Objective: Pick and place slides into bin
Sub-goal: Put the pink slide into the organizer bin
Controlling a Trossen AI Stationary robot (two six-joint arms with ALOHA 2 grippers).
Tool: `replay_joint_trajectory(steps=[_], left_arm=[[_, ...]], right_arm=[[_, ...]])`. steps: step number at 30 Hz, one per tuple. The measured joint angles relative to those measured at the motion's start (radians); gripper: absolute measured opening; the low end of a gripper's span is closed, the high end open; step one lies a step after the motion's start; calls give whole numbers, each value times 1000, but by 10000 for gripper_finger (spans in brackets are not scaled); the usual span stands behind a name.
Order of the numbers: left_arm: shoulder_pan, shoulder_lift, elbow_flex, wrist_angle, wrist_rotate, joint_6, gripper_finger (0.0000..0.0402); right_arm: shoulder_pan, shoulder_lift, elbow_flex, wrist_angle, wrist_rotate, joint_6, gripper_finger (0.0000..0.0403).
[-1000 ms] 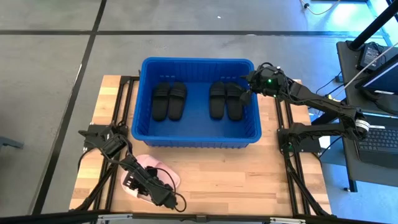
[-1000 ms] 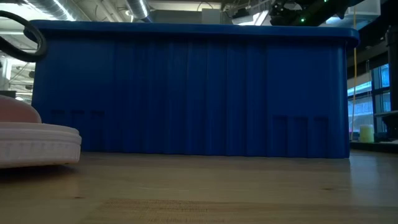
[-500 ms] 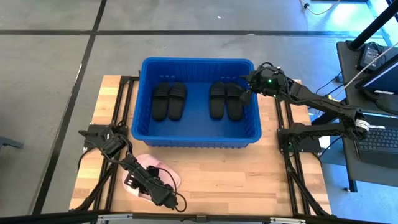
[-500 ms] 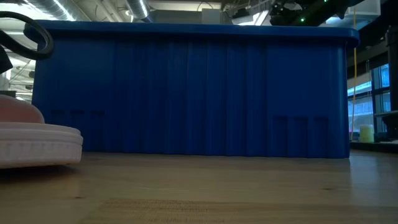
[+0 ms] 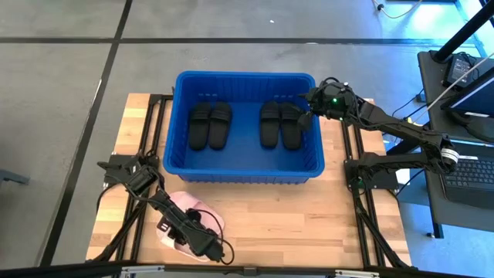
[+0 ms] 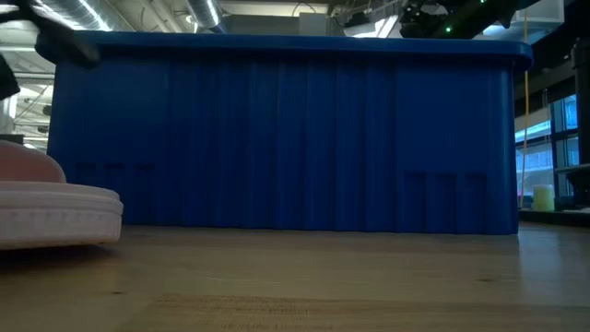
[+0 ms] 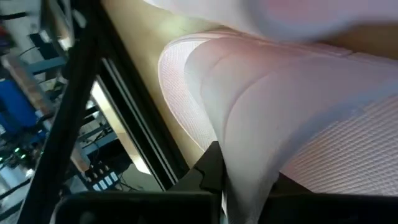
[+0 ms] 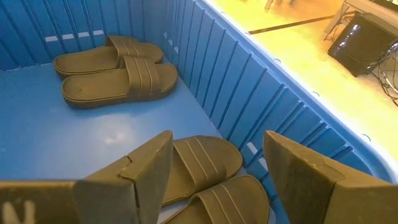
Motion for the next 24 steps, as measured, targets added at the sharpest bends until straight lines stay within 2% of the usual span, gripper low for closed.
replay_joint_trajectory(steps=[9,12,19,24], left_arm=[[6,-105,200,-3,-9,86,7],[8,-158,284,0,-69,104,4],[36,-297,434,-19,-418,119,5],[97,-408,459,-21,-721,236,4]], right_arm=[[0,0,0,1,0,0,251],[0,0,0,2,0,0,251],[0,0,0,8,0,0,251],[0,0,0,8,0,0,251]])
